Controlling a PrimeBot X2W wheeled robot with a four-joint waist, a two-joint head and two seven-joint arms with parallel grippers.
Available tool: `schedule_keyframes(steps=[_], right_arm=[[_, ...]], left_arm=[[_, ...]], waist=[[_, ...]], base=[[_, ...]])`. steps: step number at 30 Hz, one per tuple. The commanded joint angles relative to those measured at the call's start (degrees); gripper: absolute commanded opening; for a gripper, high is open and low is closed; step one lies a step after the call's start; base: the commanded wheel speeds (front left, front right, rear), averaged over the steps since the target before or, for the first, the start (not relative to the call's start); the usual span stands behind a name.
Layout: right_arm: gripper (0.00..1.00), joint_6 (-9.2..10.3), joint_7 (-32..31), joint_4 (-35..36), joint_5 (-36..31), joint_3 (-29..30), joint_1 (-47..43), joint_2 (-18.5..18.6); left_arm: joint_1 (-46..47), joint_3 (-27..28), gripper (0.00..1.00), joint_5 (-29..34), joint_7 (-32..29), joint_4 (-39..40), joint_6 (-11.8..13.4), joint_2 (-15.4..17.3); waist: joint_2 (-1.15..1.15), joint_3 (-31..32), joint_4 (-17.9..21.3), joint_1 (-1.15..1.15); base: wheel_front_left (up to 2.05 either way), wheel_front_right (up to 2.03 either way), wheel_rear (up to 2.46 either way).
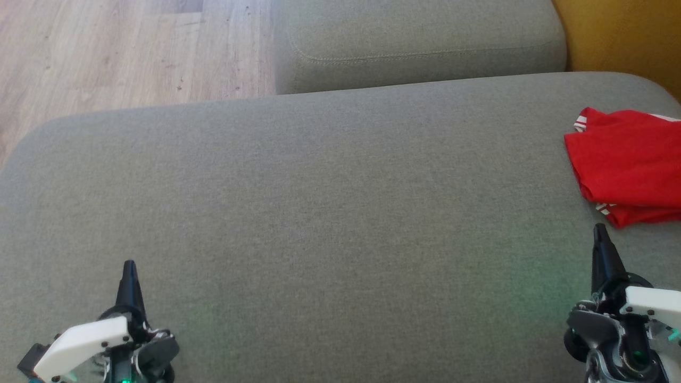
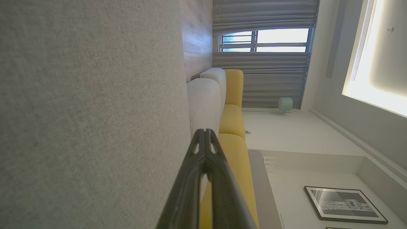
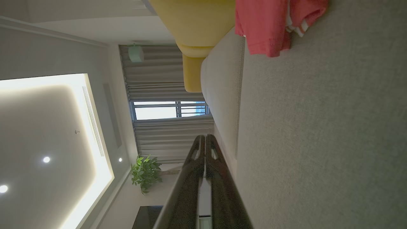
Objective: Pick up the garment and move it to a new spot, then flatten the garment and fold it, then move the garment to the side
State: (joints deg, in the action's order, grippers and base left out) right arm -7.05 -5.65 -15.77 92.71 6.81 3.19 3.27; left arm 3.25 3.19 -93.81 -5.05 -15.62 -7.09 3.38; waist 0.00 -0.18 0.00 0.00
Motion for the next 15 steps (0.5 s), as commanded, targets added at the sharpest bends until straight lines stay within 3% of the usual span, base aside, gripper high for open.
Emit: schedule_keyframes(steps=[1, 15], right_arm=[[0.00, -0.44, -0.3, 1.8, 0.0, -0.9, 2.9, 0.1], [0.00, -0.44, -0.4, 1.8, -0.1, -0.8, 2.9, 0.0]], left_arm=[[2.8, 1.9, 0.00, 0.5, -0.3, 1.6, -0.4, 0.5], [2.8, 2.1, 0.00, 0.7, -0.5, 1.6, -0.4, 0.4]], waist=[[0.00, 0.0, 0.0, 0.00], [0.00, 0.0, 0.0, 0.00]], base=[[0.00, 0.00, 0.00], [0.00, 0.00, 0.00]])
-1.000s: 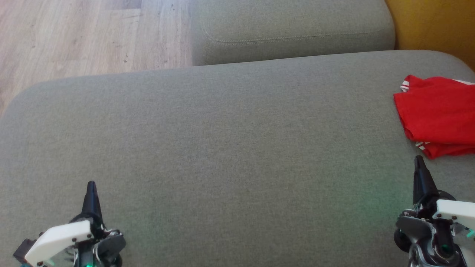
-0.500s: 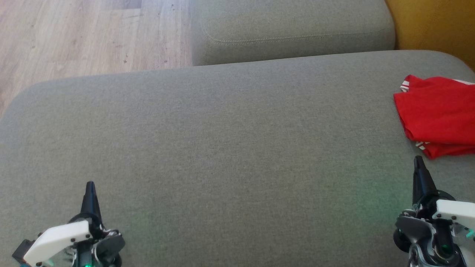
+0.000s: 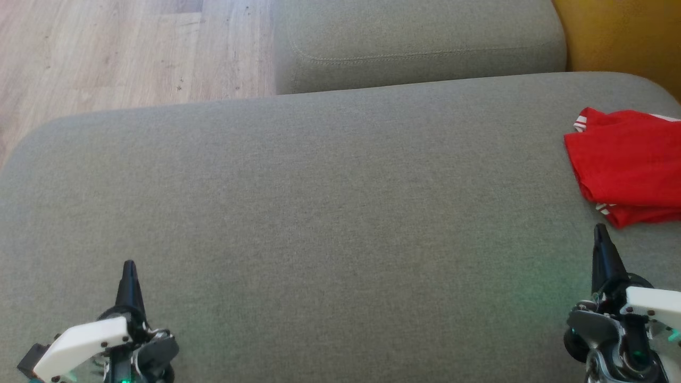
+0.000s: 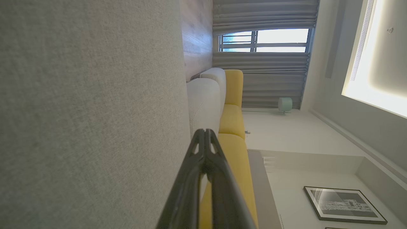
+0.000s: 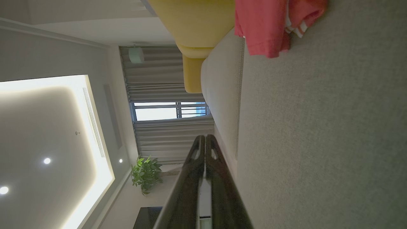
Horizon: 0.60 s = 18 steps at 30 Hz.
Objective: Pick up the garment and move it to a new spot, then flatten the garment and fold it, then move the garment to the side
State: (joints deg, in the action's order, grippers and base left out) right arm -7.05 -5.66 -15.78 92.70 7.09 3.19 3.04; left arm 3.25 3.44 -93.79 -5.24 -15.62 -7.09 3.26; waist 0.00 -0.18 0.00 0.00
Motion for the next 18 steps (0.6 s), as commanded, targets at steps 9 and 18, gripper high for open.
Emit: schedule_keyframes(steps=[9, 18], right_arm=[[0.00, -0.44, -0.5, 1.8, -0.2, -1.0, 3.0, 0.2], [0.00, -0.44, -0.5, 1.8, -0.2, -1.0, 3.0, 0.1]], left_arm=[[2.8, 2.0, 0.00, 0.8, -0.4, 1.6, -0.4, 0.4], [2.9, 2.2, 0.00, 0.9, -0.5, 1.6, -0.4, 0.3]], waist=[[0.00, 0.0, 0.0, 0.00], [0.00, 0.0, 0.0, 0.00]], base=[[0.00, 0.00, 0.00], [0.00, 0.00, 0.00]])
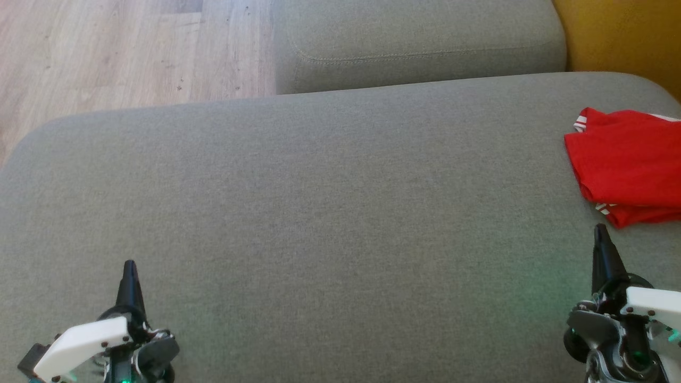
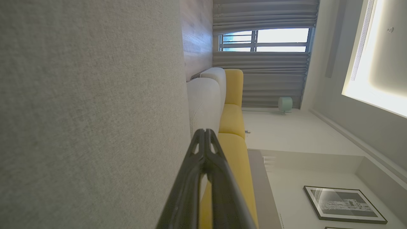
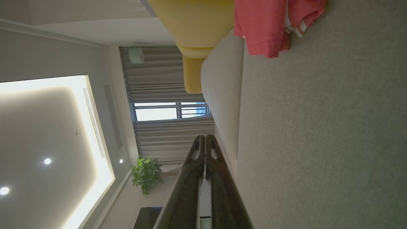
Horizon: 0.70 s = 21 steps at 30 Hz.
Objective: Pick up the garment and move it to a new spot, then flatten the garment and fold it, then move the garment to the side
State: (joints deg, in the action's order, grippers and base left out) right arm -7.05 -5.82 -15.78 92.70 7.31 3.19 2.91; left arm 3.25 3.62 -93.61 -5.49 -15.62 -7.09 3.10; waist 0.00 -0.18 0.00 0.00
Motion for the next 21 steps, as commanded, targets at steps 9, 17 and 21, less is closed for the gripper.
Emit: schedule_keyframes(steps=[9, 17, 21], right_arm=[[0.00, -0.44, -0.4, 1.8, -0.3, -1.1, 3.0, 0.2], [0.00, -0.44, -0.4, 1.8, -0.3, -1.1, 3.0, 0.2], [0.00, -0.44, -0.5, 1.8, -0.3, -1.0, 3.0, 0.2]], left_arm=[[2.9, 2.1, 0.00, 0.8, -0.4, 1.6, -0.4, 0.4], [2.9, 2.2, 0.00, 0.9, -0.4, 1.6, -0.4, 0.3], [2.9, 2.2, 0.00, 0.9, -0.5, 1.6, -0.4, 0.3]], waist=[[0.00, 0.0, 0.0, 0.00], [0.00, 0.0, 0.0, 0.00], [0.00, 0.0, 0.0, 0.00]], base=[[0.00, 0.00, 0.00], [0.00, 0.00, 0.00], [0.00, 0.00, 0.00]])
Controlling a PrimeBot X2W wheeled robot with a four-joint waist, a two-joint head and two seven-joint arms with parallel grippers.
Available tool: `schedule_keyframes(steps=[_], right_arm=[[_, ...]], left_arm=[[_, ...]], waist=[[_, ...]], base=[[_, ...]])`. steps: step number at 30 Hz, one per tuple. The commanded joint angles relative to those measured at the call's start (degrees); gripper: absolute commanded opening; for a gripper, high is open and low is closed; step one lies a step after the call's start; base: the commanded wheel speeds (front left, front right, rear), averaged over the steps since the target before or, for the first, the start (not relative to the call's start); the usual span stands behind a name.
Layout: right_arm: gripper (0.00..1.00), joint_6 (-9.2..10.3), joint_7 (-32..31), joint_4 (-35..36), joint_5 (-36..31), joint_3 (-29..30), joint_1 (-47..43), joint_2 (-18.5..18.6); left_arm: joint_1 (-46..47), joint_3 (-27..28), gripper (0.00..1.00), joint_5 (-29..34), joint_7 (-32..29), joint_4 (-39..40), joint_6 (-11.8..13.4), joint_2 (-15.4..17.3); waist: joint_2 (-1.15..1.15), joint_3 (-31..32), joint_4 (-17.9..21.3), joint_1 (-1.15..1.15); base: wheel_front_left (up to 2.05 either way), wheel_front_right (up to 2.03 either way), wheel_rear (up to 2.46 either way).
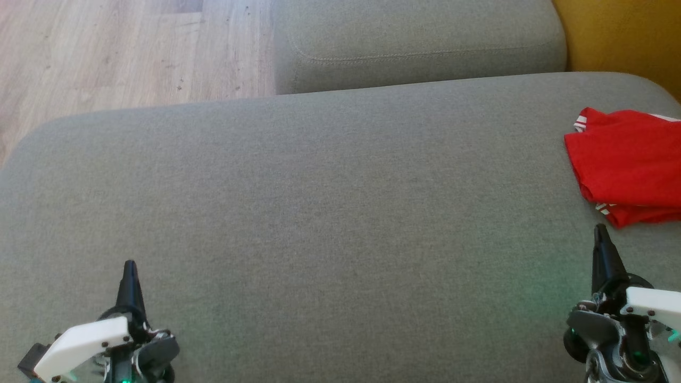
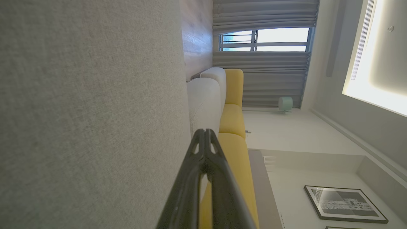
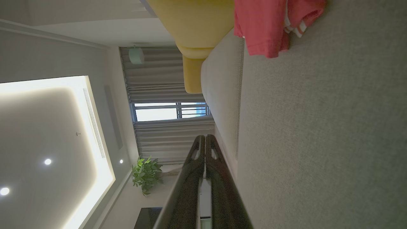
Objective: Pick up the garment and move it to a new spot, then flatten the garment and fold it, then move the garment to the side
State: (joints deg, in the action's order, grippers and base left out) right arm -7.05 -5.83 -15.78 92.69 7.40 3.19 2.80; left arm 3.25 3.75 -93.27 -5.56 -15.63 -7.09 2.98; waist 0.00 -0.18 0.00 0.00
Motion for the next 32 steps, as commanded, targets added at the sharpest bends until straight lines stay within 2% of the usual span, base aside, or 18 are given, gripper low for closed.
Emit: schedule_keyframes(steps=[1, 32], right_arm=[[0.00, -0.44, -0.5, 1.8, -0.3, -1.1, 3.0, 0.3], [0.00, -0.44, -0.6, 1.8, -0.4, -1.0, 3.0, 0.2]], left_arm=[[2.9, 2.1, 0.00, 0.6, -0.4, 1.6, -0.4, 0.4], [2.9, 2.4, 0.00, 0.8, -0.6, 1.6, -0.4, 0.2]], waist=[[0.00, 0.0, 0.0, 0.00], [0.00, 0.0, 0.0, 0.00]], base=[[0.00, 0.00, 0.00], [0.00, 0.00, 0.00]])
